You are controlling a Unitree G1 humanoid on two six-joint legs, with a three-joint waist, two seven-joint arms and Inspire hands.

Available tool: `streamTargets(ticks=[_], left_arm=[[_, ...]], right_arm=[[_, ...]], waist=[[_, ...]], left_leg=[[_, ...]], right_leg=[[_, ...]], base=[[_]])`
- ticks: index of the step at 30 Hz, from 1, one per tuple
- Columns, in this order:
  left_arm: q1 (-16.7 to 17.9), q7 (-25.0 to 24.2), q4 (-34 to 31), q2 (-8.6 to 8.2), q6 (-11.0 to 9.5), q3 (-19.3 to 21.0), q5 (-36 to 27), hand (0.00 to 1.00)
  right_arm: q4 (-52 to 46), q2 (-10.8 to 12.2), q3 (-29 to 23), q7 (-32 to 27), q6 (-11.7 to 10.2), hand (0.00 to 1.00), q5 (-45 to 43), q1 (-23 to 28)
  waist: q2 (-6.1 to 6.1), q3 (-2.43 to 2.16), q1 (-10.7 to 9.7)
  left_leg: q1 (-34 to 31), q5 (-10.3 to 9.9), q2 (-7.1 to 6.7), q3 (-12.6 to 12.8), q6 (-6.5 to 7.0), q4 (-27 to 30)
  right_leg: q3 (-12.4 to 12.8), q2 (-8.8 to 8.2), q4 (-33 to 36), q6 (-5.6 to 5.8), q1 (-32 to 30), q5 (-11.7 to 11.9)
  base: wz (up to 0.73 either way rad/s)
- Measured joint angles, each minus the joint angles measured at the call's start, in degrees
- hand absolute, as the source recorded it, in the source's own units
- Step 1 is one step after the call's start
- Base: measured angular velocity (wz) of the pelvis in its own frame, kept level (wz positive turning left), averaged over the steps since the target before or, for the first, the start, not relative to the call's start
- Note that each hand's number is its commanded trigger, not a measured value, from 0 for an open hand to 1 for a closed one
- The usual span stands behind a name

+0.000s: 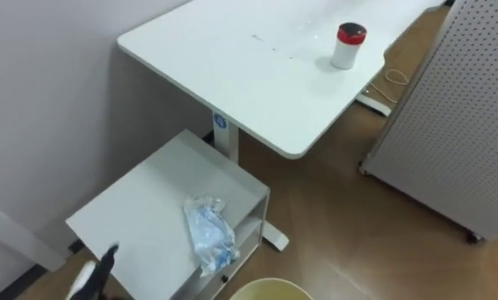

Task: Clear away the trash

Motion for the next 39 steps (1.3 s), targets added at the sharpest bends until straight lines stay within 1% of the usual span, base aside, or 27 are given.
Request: streamTargets(ticks=[1, 2, 4, 5, 6, 7, 9, 12, 13, 14, 15, 16, 19, 21, 22, 23, 24, 26, 27, 28, 29, 31, 32, 33, 35, 37, 39], left_arm=[[-1.11, 0.87, 0.09, 0.16, -0.31, -0.42, 0.45, 0.00], [-1.72, 1.12, 0.15, 0.21, -0.41, -0.43, 0.53, 0.00], [-4.42, 2.50, 1.05, 0.52, -0.63, -0.62, 0.58, 0.00], [-5.01, 2.88, 1.45, 0.63, -0.79, -0.66, 0.60, 0.00], [-6.05, 3.50, 2.34, 0.85, -0.86, -0.77, 0.58, 0.00], [-6.89, 4.34, 3.13, 1.04, -0.87, -0.85, 0.60, 0.00], [-7.75, 5.39, 3.92, 1.23, -0.87, -0.80, 0.62, 0.00], [-10.38, 6.15, 5.09, 1.30, -0.84, -0.90, 1.06, 0.00], [-11.16, 6.66, 5.62, 1.42, -0.81, -0.98, 0.98, 0.00], [-11.36, 6.83, 5.62, 1.67, -0.81, -1.13, 0.96, 0.00], [-12.03, 7.06, 5.81, 2.40, -0.80, -2.08, 0.77, 0.00], [-12.68, 7.11, 6.06, 2.77, -0.75, -3.03, 0.30, 0.00], [-13.08, 7.19, 6.33, 2.77, -0.70, -4.25, -0.08, 0.00], [-13.19, 7.95, 6.41, 2.77, -0.51, -4.25, -0.07, 0.00], [-13.58, 8.60, 6.48, 2.78, -0.38, -4.23, -0.11, 0.00], [-13.87, 9.01, 6.53, 2.78, -0.38, -4.25, -0.09, 0.00], [-14.77, 9.54, 7.04, 2.78, -0.38, -4.23, -0.12, 0.00], [-15.90, 9.91, 7.25, 2.79, -0.38, -4.22, -0.15, 0.00], [-16.34, 10.42, 7.28, 2.81, -0.40, -4.22, -0.19, 0.00], [-16.74, 10.85, 7.42, 2.86, -0.40, -4.28, -0.20, 0.00], [-16.77, 10.99, 7.45, 2.86, -0.40, -4.32, -0.19, 0.00], [-16.85, 11.97, 7.64, 2.86, -0.40, -4.85, 0.00, 0.00], [-16.89, 12.22, 7.65, 2.86, -0.40, -4.87, 0.02, 0.00], [-16.94, 13.01, 7.77, 2.93, -0.40, -4.89, 0.53, 0.00], [-17.17, 14.03, 7.90, 3.03, -0.40, -5.56, 1.31, 0.00], [-17.72, 15.26, 8.13, 3.06, -0.37, -6.10, 2.99, 0.00], [-18.19, 16.47, 8.29, 3.14, -0.31, -6.72, 4.12, 0.00]], right_arm=[[-0.01, 0.00, 0.38, 0.20, 0.00, 1.00, -0.50, -1.05], [-0.02, 0.00, 0.42, 0.34, 0.00, 1.00, -0.87, -1.47], [0.08, 0.02, 0.61, 0.89, 0.04, 1.00, -1.70, -2.76], [0.14, 0.02, 0.61, 0.95, 0.04, 1.00, -1.74, -3.03], [0.65, -0.03, 0.86, 0.95, 0.05, 1.00, -1.85, -3.89], [0.92, -0.10, 1.04, 0.93, 0.09, 1.00, -1.94, -4.82], [1.10, -0.10, 1.49, 0.83, 0.10, 1.00, -2.33, -5.94], [1.66, -0.08, 1.75, 0.57, 0.18, 1.00, -2.03, -6.68], [1.65, -0.04, 2.62, 0.09, 0.18, 1.00, -2.05, -7.07], [1.61, 0.04, 2.93, -0.12, 0.18, 1.00, -2.08, -7.31], [1.32, 0.20, 3.58, -0.60, 0.13, 1.00, -2.03, -8.00], [1.30, 0.30, 4.17, -1.04, 0.13, 1.00, -1.99, -8.43], [0.73, 0.61, 5.00, -1.45, 0.07, 1.00, -1.33, -8.71], [-0.05, 1.02, 5.61, -1.87, 0.06, 1.00, -0.09, -8.85], [-0.76, 1.28, 6.31, -2.27, 0.08, 1.00, 0.78, -8.85], [-0.99, 1.39, 6.69, -2.45, 0.08, 1.00, 1.18, -8.88], [-1.51, 1.53, 7.25, -2.47, 0.08, 1.00, 1.87, -8.95], [-2.47, 1.56, 7.30, -2.44, 0.09, 1.00, 2.75, -8.94], [-3.01, 1.57, 7.36, -2.41, 0.18, 1.00, 2.93, -8.91], [-3.43, 1.59, 7.81, -2.37, 0.10, 1.00, 4.01, -8.89], [-3.45, 1.63, 8.10, -2.32, 0.09, 1.00, 4.96, -8.90], [-4.22, 1.63, 8.47, -2.45, 0.08, 1.00, 7.19, -8.91], [-4.46, 1.58, 8.53, -2.44, 0.04, 1.00, 7.58, -8.91], [-4.92, 1.56, 9.16, -2.43, -0.33, 1.00, 9.33, -8.89], [-5.68, 1.55, 10.03, -2.32, -0.55, 1.00, 11.80, -8.70], [-6.22, 1.45, 10.12, -1.93, -0.92, 1.00, 12.29, -8.92], [-6.78, 1.31, 10.40, -1.71, -1.14, 1.00, 13.18, -8.82]], waist=[[0.34, 0.21, -0.55], [0.50, 0.30, -0.74], [0.96, 0.51, -1.85], [1.04, 0.57, -2.06], [1.25, 0.74, -2.59], [1.45, 1.04, -3.16], [1.67, 1.23, -3.66], [1.58, 1.81, -4.13], [1.52, 2.07, -4.38], [1.51, 2.19, -4.67], [1.53, 2.82, -5.48], [1.49, 2.97, -5.65], [1.58, 3.06, -5.98], [1.57, 3.10, -6.48], [1.57, 3.13, -6.67], [1.58, 3.15, -6.69], [1.40, 3.34, -6.70], [1.45, 3.63, -6.78], [1.65, 3.77, -6.79], [1.68, 4.08, -6.84], [1.70, 4.11, -6.88], [1.80, 4.21, -7.40], [1.78, 4.23, -7.67], [1.76, 4.23, -8.38], [1.76, 4.23, -8.69], [1.71, 4.22, -9.63], [1.71, 4.22, -9.95]], left_leg=[[-0.60, 0.00, 0.00, 0.33, 0.00, 0.05], [-1.03, 0.00, 0.00, 0.44, 0.00, 0.19], [-2.96, 0.00, 0.05, 0.47, 0.00, 0.82], [-3.25, 0.00, 0.06, 0.53, 0.00, 0.86], [-4.04, 0.00, 0.08, 0.71, 0.00, 1.25], [-4.82, 0.00, 0.13, 1.11, 0.00, 1.86], [-5.78, 0.00, 0.13, 1.66, 0.00, 1.99], [-8.10, 0.00, 0.13, 1.74, 0.00, 3.58], [-8.60, -0.01, 0.17, 1.80, -0.01, 3.93], [-9.05, -0.01, 0.19, 1.83, -0.01, 4.18], [-9.98, -0.01, 0.26, 1.83, -0.01, 4.98], [-11.15, -0.01, 0.38, 1.83, -0.01, 5.63], [-14.01, -0.17, 0.90, 2.03, -0.28, 7.98], [-15.84, -0.19, 1.30, 2.83, -0.30, 9.73], [-16.88, -0.28, 1.64, 3.72, -0.45, 10.56], [-17.44, -0.44, 1.78, 3.76, -0.63, 11.15], [-18.41, -0.78, 1.97, 3.76, -0.77, 12.13], [-19.95, -1.53, 2.40, 3.74, -0.79, 13.78], [-20.81, -2.74, 2.97, 3.75, -0.67, 14.79], [-22.04, -3.64, 3.69, 3.74, -0.82, 16.53], [-22.56, -4.26, 4.09, 3.73, -0.85, 17.58], [-25.05, -5.56, 5.08, 3.59, -1.07, 21.50], [-25.65, -5.81, 5.19, 3.57, -1.08, 22.35], [-26.90, -6.27, 5.38, 3.53, -1.08, 23.94], [-28.36, -7.00, 6.03, 3.65, -1.31, 26.45], [-29.99, -7.77, 6.31, 3.70, -1.39, 28.96], [-31.14, -8.40, 6.92, 3.92, -1.57, 30.66]], right_leg=[[0.40, 0.02, 0.53, 0.00, -0.98, 0.00], [0.66, 0.02, 0.92, 0.00, -1.64, 0.00], [0.84, 0.04, 1.33, -0.05, -3.45, 0.04], [0.93, 0.05, 1.58, -0.09, -3.94, 0.03], [1.04, -0.01, 2.26, -0.19, -4.91, -0.03], [1.02, -0.13, 2.77, -0.26, -5.74, -0.07], [0.90, -0.59, 3.15, -0.38, -7.01, -0.06], [0.68, -0.90, 4.31, -0.50, -9.07, -0.05], [0.82, -0.88, 4.42, -0.58, -9.46, 0.00], [0.83, -0.90, 4.57, -0.64, -9.81, 0.03], [0.80, -0.92, 4.87, -0.71, -10.39, 0.08], [0.77, -0.94, 4.95, -0.92, -11.25, 0.27], [0.62, -0.85, 5.85, -1.22, -13.41, 0.47], [0.69, -0.87, 7.04, -1.43, -14.97, 0.36], [0.87, -0.84, 7.88, -1.55, -16.13, 0.28], [0.87, -0.80, 8.39, -1.64, -16.72, 0.27], [0.94, -0.77, 9.35, -2.08, -17.75, 0.01], [0.94, -0.67, 11.20, -2.60, -19.45, -0.31], [0.95, -0.24, 12.47, -2.88, -20.62, -0.48], [0.86, 0.15, 13.87, -3.21, -21.54, -0.70], [0.77, 0.33, 14.53, -3.50, -21.94, -0.88], [0.40, 0.56, 17.37, -4.22, -23.95, -1.54], [0.38, 0.50, 18.28, -4.35, -24.59, -1.79], [0.39, 0.40, 19.92, -4.56, -25.83, -2.37], [0.33, 0.56, 21.81, -5.02, -27.24, -3.03], [0.54, 0.40, 24.26, -5.34, -29.22, -4.02], [0.65, 0.67, 25.71, -5.68, -30.45, -4.45]], base=[[-0.12], [-0.13], [-0.05], [-0.04], [-0.05], [-0.07], [-0.10], [0.00], [0.00], [0.07], [0.08], [0.06], [0.02], [0.02], [-0.03], [-0.06], [-0.06], [-0.05], [-0.09], [-0.12], [-0.09], [-0.05], [0.00], [0.00], [-0.06], [-0.04], [-0.10]])
